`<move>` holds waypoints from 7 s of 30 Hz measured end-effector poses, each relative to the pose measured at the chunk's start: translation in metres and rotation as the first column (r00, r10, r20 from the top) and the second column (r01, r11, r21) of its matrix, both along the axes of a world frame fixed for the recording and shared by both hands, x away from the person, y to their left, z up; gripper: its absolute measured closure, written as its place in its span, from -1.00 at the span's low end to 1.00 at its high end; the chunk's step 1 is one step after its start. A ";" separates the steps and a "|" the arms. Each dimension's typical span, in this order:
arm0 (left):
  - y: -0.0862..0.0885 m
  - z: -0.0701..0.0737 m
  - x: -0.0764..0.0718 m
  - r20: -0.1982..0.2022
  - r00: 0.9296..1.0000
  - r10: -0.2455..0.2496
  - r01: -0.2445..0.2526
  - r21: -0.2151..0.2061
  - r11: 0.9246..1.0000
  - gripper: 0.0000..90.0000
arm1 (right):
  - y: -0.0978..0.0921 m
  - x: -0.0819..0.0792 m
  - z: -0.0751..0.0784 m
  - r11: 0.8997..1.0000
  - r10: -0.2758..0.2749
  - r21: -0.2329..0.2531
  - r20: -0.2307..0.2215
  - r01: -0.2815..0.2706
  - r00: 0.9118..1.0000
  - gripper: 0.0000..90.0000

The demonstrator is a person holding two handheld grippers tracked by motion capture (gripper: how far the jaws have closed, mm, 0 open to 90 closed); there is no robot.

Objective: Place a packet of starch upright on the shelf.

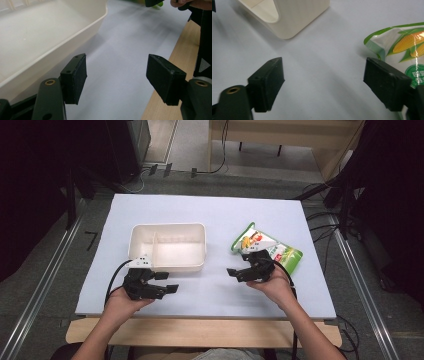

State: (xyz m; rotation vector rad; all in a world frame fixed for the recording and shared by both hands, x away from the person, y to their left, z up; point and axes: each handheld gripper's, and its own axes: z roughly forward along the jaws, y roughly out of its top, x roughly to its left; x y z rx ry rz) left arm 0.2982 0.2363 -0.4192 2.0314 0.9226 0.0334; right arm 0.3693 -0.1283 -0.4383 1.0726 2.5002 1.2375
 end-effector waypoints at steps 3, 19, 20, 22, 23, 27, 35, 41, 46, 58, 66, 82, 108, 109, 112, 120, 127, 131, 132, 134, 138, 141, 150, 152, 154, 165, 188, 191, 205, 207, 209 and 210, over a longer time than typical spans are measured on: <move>-0.001 0.002 -0.002 0.010 1.000 -0.003 0.004 -0.009 1.000 -0.25 | 0.000 0.001 0.000 1.000 0.002 -0.004 -0.001 -0.002 1.000 -0.46; -0.005 -0.002 -0.002 0.002 1.000 -0.012 0.012 0.018 1.000 -0.25 | -0.001 0.001 0.002 1.000 0.014 0.001 0.001 -0.014 1.000 -0.01; -0.005 -0.002 -0.002 0.001 1.000 -0.013 0.013 0.019 1.000 -0.25 | -0.002 0.001 0.002 1.000 0.017 0.007 -0.003 -0.017 1.000 -0.01; -0.005 -0.002 -0.002 -0.001 1.000 -0.013 0.013 0.025 1.000 -0.25 | -0.002 0.002 0.002 1.000 0.016 0.014 -0.011 -0.015 1.000 -0.02; -0.005 -0.002 -0.002 0.001 1.000 -0.015 0.015 0.023 1.000 -0.25 | -0.003 0.003 0.002 1.000 0.016 0.016 -0.014 -0.016 1.000 -0.03; -0.005 -0.002 -0.002 0.002 1.000 -0.014 0.014 0.023 1.000 -0.25 | -0.003 0.003 0.002 1.000 0.010 0.020 -0.017 -0.009 1.000 -0.04; -0.005 -0.002 -0.002 0.000 1.000 -0.017 0.017 0.025 1.000 -0.25 | -0.002 0.002 0.001 1.000 0.009 0.006 -0.024 -0.009 1.000 -0.03; -0.006 -0.002 -0.003 0.006 1.000 -0.019 0.019 0.028 0.999 -0.25 | -0.002 0.003 0.000 1.000 0.012 -0.003 -0.023 -0.012 1.000 -0.02; -0.005 -0.001 -0.003 0.006 1.000 -0.016 0.016 0.028 0.999 -0.25 | -0.002 0.002 0.000 1.000 0.014 -0.006 -0.023 -0.014 1.000 0.01; -0.005 -0.002 -0.002 0.006 1.000 -0.018 0.017 0.022 1.000 -0.25 | -0.008 0.005 -0.003 1.000 -0.009 -0.019 -0.024 0.008 1.000 0.19; -0.005 -0.001 -0.003 0.008 1.000 -0.011 0.010 0.027 1.000 -0.25 | -0.023 0.011 -0.010 0.998 -0.061 -0.034 -0.017 0.061 0.998 0.61; -0.003 0.000 -0.003 0.014 1.000 -0.008 0.008 0.019 1.000 -0.25 | -0.046 0.028 -0.033 0.986 -0.157 -0.079 -0.146 0.147 0.977 1.00; 0.000 0.001 -0.004 0.016 1.000 0.002 -0.003 0.012 1.000 -0.25 | -0.102 0.047 -0.027 0.960 -0.270 -0.124 -0.179 0.251 0.946 1.00; 0.000 0.001 -0.004 0.016 1.000 0.005 -0.005 0.010 1.000 -0.25 | -0.101 0.048 -0.023 0.962 -0.264 -0.120 -0.181 0.245 0.947 1.00; 0.002 0.001 -0.004 0.017 1.000 0.016 -0.016 0.011 1.000 -0.25 | -0.095 0.050 -0.003 0.968 -0.242 -0.096 -0.133 0.231 0.961 1.00; 0.006 0.000 -0.006 0.019 1.000 0.025 -0.025 0.004 1.000 -0.25 | -0.062 0.084 0.023 0.968 -0.245 -0.084 -0.103 0.237 0.964 1.00; 0.010 0.000 -0.011 0.022 0.999 0.032 -0.033 0.006 0.999 -0.25 | -0.048 0.147 0.029 0.953 -0.297 -0.102 -0.130 0.285 0.946 1.00; 0.012 0.000 -0.013 0.020 0.999 0.037 -0.038 0.007 0.999 -0.25 | -0.048 0.169 0.017 0.940 -0.339 -0.098 -0.172 0.326 0.925 1.00; 0.012 -0.001 -0.015 0.021 0.999 0.041 -0.041 0.011 0.999 -0.25 | -0.047 0.173 0.013 0.935 -0.354 -0.102 -0.186 0.340 0.916 1.00; 0.013 -0.001 -0.015 0.022 0.999 0.042 -0.042 0.009 0.999 -0.25 | -0.047 0.177 0.008 0.931 -0.365 -0.110 -0.200 0.349 0.909 1.00; 0.015 -0.001 -0.017 0.021 0.998 0.052 -0.053 0.011 0.999 -0.25 | -0.040 0.185 -0.010 0.927 -0.369 -0.164 -0.243 0.337 0.897 1.00; 0.016 -0.001 -0.017 0.022 0.998 0.057 -0.057 0.013 0.998 -0.25 | -0.033 0.185 -0.015 0.934 -0.351 -0.169 -0.255 0.316 0.901 1.00; 0.014 -0.001 -0.017 0.025 0.998 0.051 -0.051 0.015 0.999 -0.25 | -0.016 0.162 -0.015 0.962 -0.260 -0.160 -0.273 0.223 0.926 1.00; 0.014 -0.001 -0.017 0.025 0.998 0.051 -0.052 0.015 0.999 -0.25 | -0.014 0.160 -0.015 0.964 -0.252 -0.159 -0.278 0.214 0.927 1.00; 0.014 0.000 -0.017 0.023 0.998 0.052 -0.052 0.018 0.998 -0.25 | -0.011 0.156 -0.014 0.968 -0.233 -0.159 -0.289 0.193 0.929 1.00; 0.013 -0.001 -0.015 0.026 0.999 0.047 -0.048 0.015 0.999 -0.25 | -0.006 0.117 -0.012 0.987 -0.125 -0.130 -0.287 0.091 0.950 1.00; 0.004 0.002 -0.008 0.039 0.999 0.020 -0.021 0.009 1.000 -0.25 | -0.026 0.064 -0.017 0.998 -0.025 -0.063 -0.284 0.008 0.959 1.00; 0.003 0.003 -0.007 0.038 0.999 0.016 -0.016 0.009 1.000 -0.25 | -0.026 0.062 -0.018 0.998 -0.023 -0.066 -0.286 0.004 0.958 1.00; 0.000 0.003 -0.003 0.036 0.999 0.000 0.000 0.008 1.000 -0.25 | -0.036 0.055 -0.014 0.999 -0.027 -0.036 -0.288 0.017 0.957 0.80; 0.000 0.002 -0.003 0.037 0.999 -0.002 0.001 0.008 1.000 -0.25 | -0.035 0.054 -0.008 0.999 -0.035 -0.049 -0.270 0.023 0.962 0.64; -0.001 0.002 -0.002 0.032 0.999 0.000 0.000 0.008 1.000 -0.25 | -0.035 0.055 -0.003 0.999 -0.043 -0.043 -0.254 0.033 0.966 0.50; -0.001 0.002 -0.002 0.032 0.999 0.001 -0.001 0.012 1.000 -0.25 | -0.037 0.055 -0.001 0.999 -0.044 -0.037 -0.246 0.036 0.968 0.45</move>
